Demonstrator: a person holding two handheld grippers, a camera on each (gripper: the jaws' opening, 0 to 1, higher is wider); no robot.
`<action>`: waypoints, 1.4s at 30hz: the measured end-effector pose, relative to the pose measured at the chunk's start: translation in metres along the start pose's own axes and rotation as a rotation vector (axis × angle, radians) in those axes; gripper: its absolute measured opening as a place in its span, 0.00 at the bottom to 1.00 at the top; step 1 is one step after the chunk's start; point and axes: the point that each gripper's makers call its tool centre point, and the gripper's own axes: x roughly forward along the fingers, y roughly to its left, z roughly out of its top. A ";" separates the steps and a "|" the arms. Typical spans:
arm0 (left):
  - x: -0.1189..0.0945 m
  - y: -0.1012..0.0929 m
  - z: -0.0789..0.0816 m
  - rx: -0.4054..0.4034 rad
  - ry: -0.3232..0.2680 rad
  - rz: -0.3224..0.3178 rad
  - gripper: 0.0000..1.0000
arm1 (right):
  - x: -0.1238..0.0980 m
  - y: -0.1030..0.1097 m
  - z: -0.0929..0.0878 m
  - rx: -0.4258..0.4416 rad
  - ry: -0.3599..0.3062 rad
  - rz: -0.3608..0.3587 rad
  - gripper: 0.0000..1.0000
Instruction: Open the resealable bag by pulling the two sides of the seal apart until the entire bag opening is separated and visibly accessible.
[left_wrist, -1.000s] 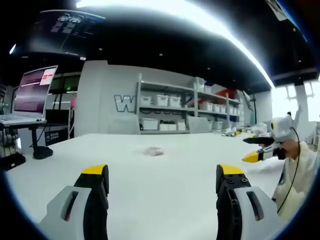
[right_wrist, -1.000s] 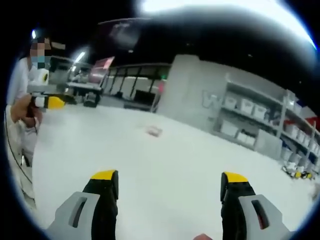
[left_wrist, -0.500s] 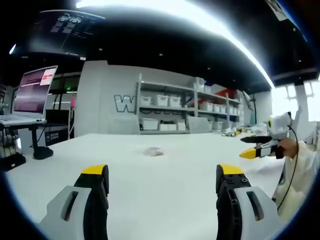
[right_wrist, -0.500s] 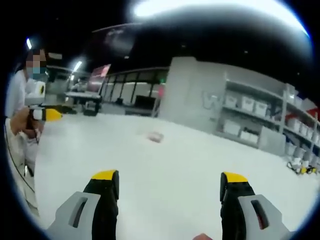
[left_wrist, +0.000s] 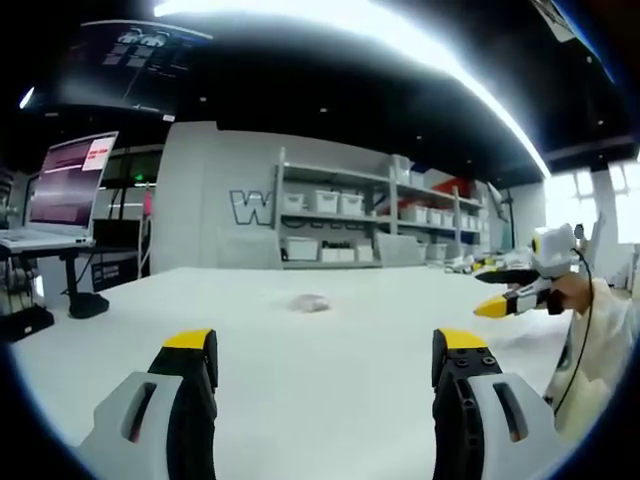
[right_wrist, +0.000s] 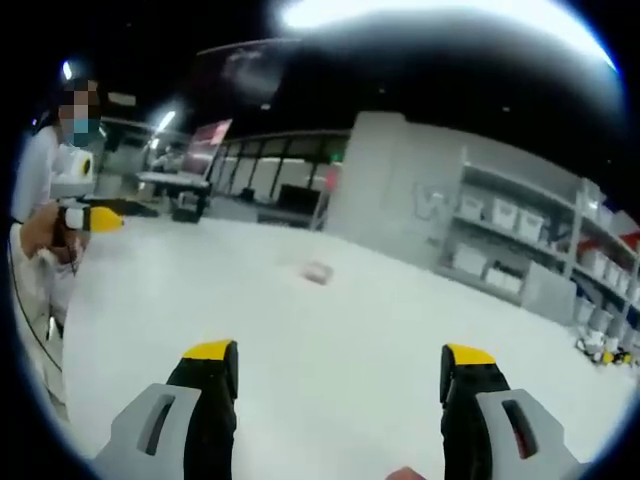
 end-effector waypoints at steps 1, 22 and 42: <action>0.000 0.000 0.000 0.001 0.001 0.000 0.87 | 0.000 0.000 0.000 -0.002 0.002 0.000 0.84; -0.003 0.001 -0.003 -0.005 0.002 0.003 0.87 | 0.016 -0.002 0.008 -0.055 0.003 0.008 0.84; -0.003 0.000 -0.001 0.003 -0.002 0.002 0.87 | 0.027 0.000 0.016 -0.044 -0.014 0.020 0.84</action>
